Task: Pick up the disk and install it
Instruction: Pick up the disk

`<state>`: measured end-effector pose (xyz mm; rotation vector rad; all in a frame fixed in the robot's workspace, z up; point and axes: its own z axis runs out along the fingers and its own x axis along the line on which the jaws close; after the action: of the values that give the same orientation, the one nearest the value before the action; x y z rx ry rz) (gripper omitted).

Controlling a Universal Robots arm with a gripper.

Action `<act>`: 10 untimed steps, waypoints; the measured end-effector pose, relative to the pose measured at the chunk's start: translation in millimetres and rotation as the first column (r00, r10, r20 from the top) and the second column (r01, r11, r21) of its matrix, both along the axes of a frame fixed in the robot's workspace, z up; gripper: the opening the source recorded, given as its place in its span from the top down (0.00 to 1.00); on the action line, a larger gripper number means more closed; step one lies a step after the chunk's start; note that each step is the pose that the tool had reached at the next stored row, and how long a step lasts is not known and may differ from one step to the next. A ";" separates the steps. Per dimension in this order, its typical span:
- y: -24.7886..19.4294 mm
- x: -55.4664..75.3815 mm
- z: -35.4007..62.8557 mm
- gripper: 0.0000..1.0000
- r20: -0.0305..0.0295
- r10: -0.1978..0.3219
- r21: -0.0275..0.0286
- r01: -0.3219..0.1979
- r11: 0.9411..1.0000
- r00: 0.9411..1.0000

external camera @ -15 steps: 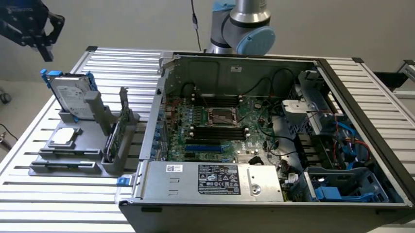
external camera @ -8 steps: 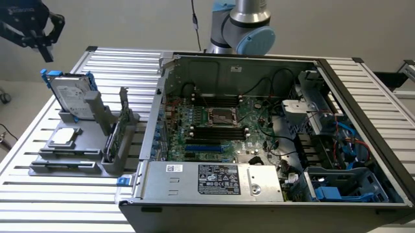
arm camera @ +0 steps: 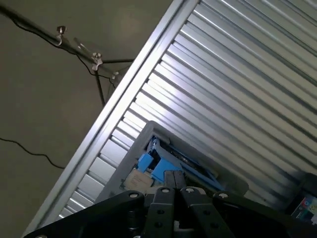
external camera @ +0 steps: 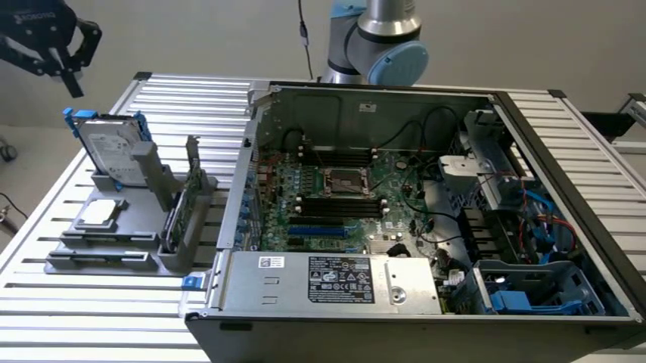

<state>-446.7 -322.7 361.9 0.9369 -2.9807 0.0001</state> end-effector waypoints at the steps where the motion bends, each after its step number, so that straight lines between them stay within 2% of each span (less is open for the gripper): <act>1: 0.0 0.0 -0.1 0.89 0.000 0.018 0.000 -0.018 1.000 1.000; 5: 0.0 0.0 -0.4 0.89 0.000 0.090 0.000 -0.090 0.996 0.996; 10: 0.0 0.0 -0.8 0.89 0.000 0.181 0.000 -0.181 0.983 0.983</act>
<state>-446.6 -322.7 361.1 1.2040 -2.8833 0.0025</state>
